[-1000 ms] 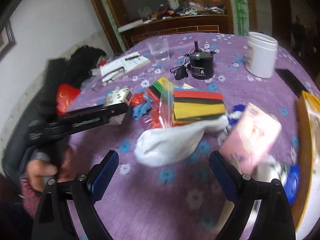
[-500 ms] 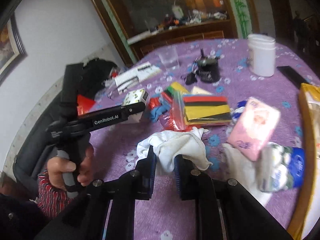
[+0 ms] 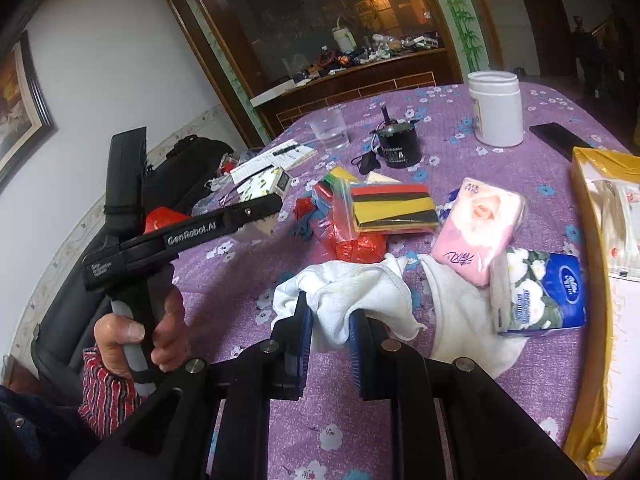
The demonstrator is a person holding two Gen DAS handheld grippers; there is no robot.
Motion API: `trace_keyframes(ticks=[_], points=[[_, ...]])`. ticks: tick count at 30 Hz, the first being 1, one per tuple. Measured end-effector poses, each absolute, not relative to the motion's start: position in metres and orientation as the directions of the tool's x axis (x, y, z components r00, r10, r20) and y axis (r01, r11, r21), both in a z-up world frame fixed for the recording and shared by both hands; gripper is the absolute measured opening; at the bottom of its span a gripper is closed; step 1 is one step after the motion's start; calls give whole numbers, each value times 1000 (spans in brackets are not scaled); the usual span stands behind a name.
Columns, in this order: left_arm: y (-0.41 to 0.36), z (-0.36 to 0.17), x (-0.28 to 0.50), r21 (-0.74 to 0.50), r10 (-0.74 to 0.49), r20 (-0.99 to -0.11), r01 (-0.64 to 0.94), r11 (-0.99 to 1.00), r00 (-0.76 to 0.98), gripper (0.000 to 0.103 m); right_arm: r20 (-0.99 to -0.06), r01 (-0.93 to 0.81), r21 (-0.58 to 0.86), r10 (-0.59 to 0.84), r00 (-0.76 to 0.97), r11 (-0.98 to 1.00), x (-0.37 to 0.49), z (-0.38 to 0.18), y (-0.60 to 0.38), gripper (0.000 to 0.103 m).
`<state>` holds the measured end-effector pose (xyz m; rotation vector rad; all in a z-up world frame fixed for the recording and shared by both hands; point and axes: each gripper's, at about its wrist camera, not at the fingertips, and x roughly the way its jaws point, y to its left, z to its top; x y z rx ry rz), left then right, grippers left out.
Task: Organize soft objects
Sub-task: 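Lift the tissue pack with the left gripper while the right grasps the white cloth, then place the tissue pack and white cloth into the tray, opening both grippers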
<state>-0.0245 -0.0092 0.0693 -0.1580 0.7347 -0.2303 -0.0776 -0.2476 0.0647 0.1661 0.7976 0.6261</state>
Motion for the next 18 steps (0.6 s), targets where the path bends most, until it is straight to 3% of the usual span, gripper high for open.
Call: trace_keyframes(ticks=[18], points=[[-102,91,-44,-194,-369,-649,324,926,665,54,-545,-366,419,553,630,831,-95,82,-318,18]])
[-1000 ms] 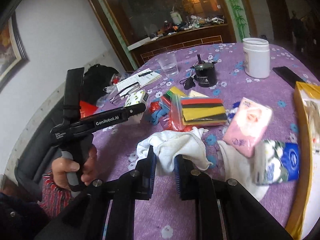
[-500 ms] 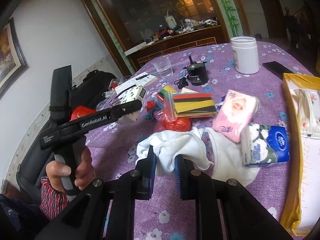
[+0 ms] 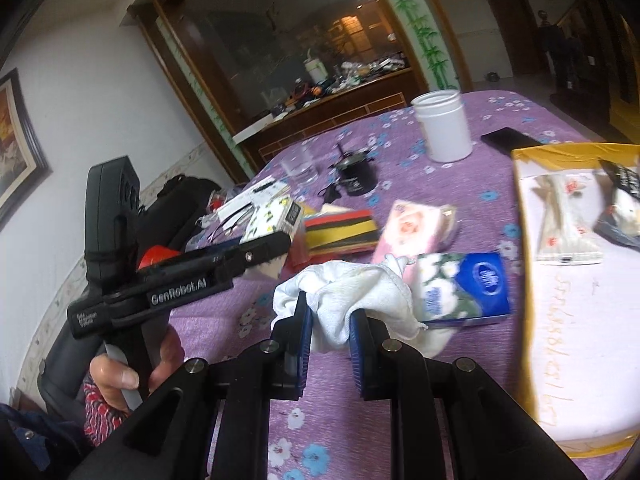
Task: Organize soft objects
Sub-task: 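Place the tissue pack and white cloth into the tray, opening both grippers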
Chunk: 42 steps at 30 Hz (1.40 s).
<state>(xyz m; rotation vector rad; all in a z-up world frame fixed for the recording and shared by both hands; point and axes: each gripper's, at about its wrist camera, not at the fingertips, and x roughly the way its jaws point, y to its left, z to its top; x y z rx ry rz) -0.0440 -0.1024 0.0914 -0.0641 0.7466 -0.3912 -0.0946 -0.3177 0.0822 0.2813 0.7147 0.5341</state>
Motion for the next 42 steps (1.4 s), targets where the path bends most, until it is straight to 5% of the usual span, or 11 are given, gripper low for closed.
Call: trace_keyframes(ticks=[14,24,40,42], points=[[-240,105,-60,-156,-498,-666,549,821,555,54,-499,-117,456,362,787,882,-109,98,-427,18],[-327,77,-59,-176,-525,-727,618,766,443,55,-574,134,421,149,806,897,-104,75,-497,20],[-338,49,-41,-207,-519,-763,615,761,386,57,-671,277,386,62,739,880,-73,40,-532,22],[-336,50,-41,-218,-527,-760,615,758,380,59,-674,292,379,46,737,878,-73,40,-531,29]])
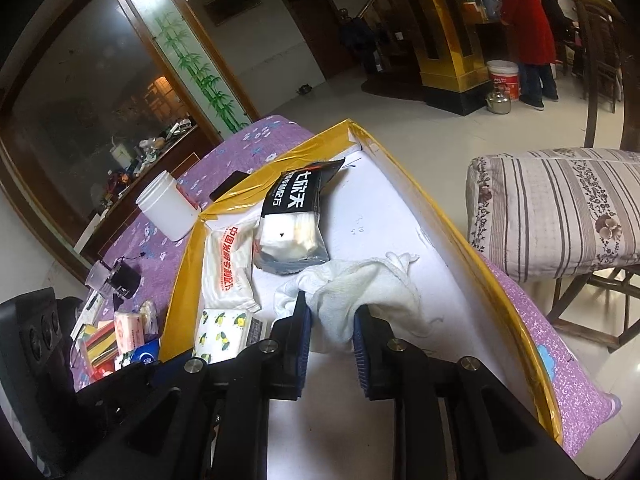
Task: Organize soft objects
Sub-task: 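Place the tissue pack and white cloth into the tray, opening both grippers, then grasp the blue socks in red bag with the left gripper while the right grasps the red plastic bag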
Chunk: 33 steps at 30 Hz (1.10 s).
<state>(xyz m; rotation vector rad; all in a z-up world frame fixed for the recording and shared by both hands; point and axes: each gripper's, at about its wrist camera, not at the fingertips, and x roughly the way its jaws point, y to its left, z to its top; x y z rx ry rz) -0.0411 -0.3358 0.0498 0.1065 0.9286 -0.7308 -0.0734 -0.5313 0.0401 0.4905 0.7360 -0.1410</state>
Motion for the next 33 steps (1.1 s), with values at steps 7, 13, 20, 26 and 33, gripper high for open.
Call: trace_keyframes(ticks=[7,13,20,26,33], points=[[-334,53,-38,-240,-551,-741,615,751,384,65,-657,294,388,38,753,873,-84,50,-530,40],[-329,59,-42,-226,-551,-729,617,753,406,65,-625,274,397,39,780,876,-98,65,-529,41],[-313,75,-55,-235,-574,-708,629,741,412,65,-573,211,425,81,816,880,-112,83,-515,42],[-287,84,-61,-239,-572,-704,618,749,421,65,-554,151,412,115,825,899,-111,94,-486,50],[-240,90,-56,-282,-569,-693,560,779,443,65,-562,91,385,155,813,918,-107,98,-451,50]])
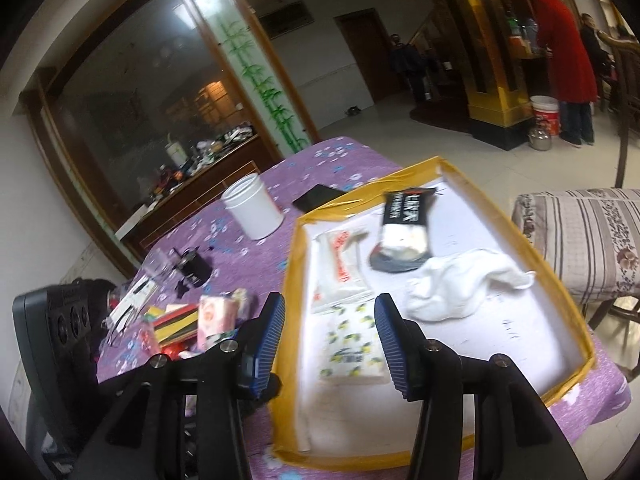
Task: Organize soft objects
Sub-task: 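Grasp the blue socks in red bag with the left gripper while the right grasps the red plastic bag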
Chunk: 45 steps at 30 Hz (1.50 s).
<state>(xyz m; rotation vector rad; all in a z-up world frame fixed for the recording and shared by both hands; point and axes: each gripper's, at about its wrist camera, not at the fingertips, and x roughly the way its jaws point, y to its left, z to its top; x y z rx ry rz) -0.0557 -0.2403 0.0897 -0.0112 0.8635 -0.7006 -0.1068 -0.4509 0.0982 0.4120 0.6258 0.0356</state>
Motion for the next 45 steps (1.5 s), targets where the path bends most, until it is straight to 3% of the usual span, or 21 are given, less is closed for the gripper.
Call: trace_keyframes(ticks=[7,14,22,24,37,39,40,45], points=[[-169,99,-53,-330,-556,-675,475,816,485,65,-566,7,368,218,795,930,-106,99,-416,51],[-77,91,-41,-346,-450,-680,287,893,579,65,-580,-95,366,307,755,926,-101,90,-379,51],[23,65,-7,-329,-250,-750,-16,944,613,65,-625,-195,371,399,671,908,-98,67,-340,51],[42,54,8,-359,-253,-773,-71,931,582,65,-630,-200,375,407,662,905,-97,63,-339,51],[24,20,78,-334,-245,-825,-90,938,509,65,-632,-192,381,406,660,905,-97,58,-342,52],[24,14,82,-321,-237,-830,-86,943,504,58,-634,-200,373,406,658,906,-97,59,-339,52],[24,12,82,-314,-233,-833,-82,946,502,37,-635,-206,369,408,656,906,-97,60,-337,52],[23,17,72,-258,-185,-830,-69,964,526,31,-640,-270,348,438,631,898,-92,64,-312,58]])
